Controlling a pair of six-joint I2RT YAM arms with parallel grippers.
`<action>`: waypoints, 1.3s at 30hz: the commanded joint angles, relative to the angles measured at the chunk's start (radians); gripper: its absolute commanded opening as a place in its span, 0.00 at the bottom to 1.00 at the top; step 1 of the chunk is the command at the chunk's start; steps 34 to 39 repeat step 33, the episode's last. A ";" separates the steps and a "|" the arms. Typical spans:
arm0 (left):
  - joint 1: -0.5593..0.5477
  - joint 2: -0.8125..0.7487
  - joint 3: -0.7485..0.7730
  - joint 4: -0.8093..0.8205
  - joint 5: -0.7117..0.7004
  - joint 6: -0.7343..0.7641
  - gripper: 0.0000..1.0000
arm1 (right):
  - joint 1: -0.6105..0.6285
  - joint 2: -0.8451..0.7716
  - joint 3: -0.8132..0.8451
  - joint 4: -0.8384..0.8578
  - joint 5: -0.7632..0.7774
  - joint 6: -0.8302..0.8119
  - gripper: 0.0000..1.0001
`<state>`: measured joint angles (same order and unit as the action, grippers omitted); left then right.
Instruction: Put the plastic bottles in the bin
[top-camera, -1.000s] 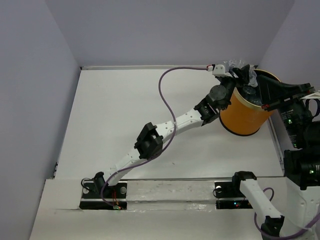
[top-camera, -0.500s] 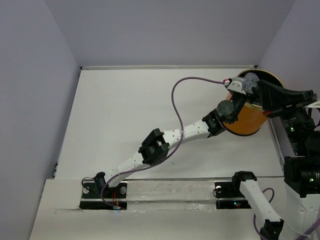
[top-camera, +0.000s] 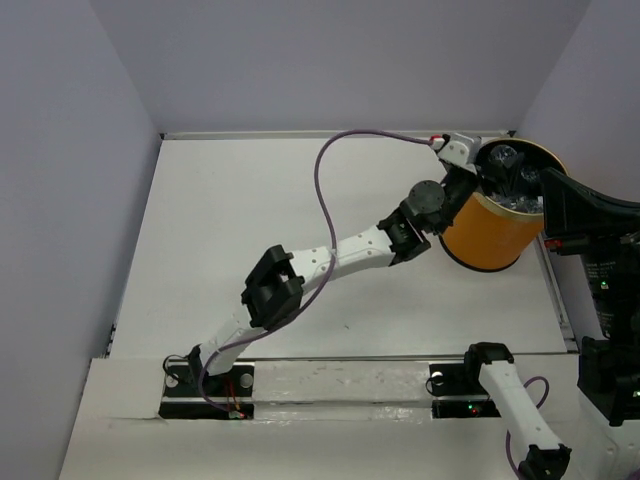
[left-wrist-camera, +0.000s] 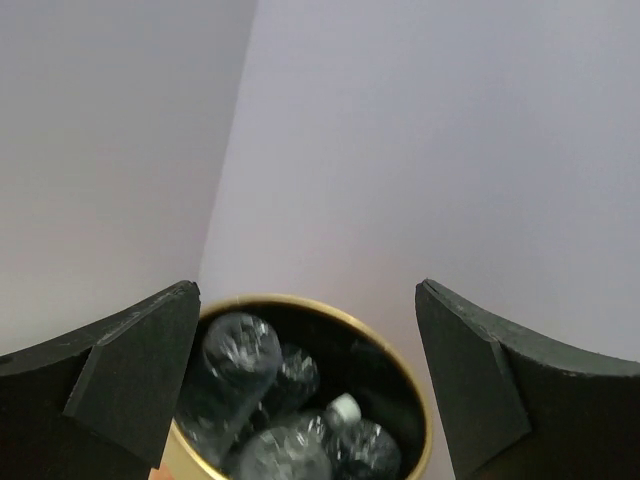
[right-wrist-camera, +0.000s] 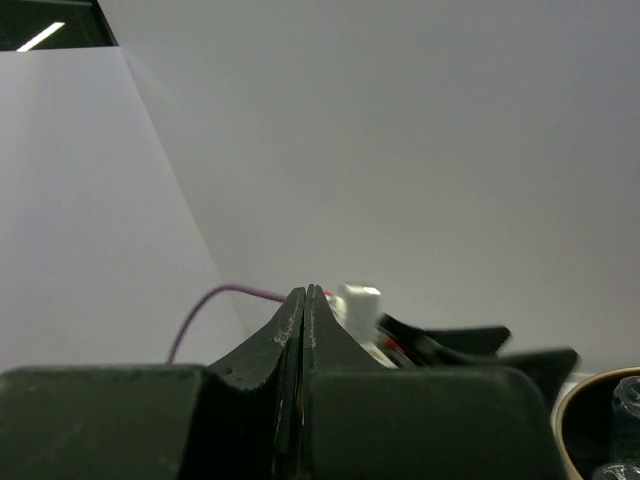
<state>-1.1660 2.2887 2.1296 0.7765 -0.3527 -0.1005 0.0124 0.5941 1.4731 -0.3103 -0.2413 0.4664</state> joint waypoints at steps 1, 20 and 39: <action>0.029 -0.210 -0.074 0.119 0.014 0.001 0.99 | -0.005 0.006 0.042 -0.012 0.025 -0.023 0.00; 0.049 -1.444 -1.221 -0.652 -0.314 -0.278 0.99 | -0.005 -0.023 -0.417 0.068 -0.157 0.069 0.66; 0.051 -1.917 -1.435 -0.954 -0.385 -0.414 0.99 | -0.005 -0.214 -0.765 0.056 -0.128 0.058 0.94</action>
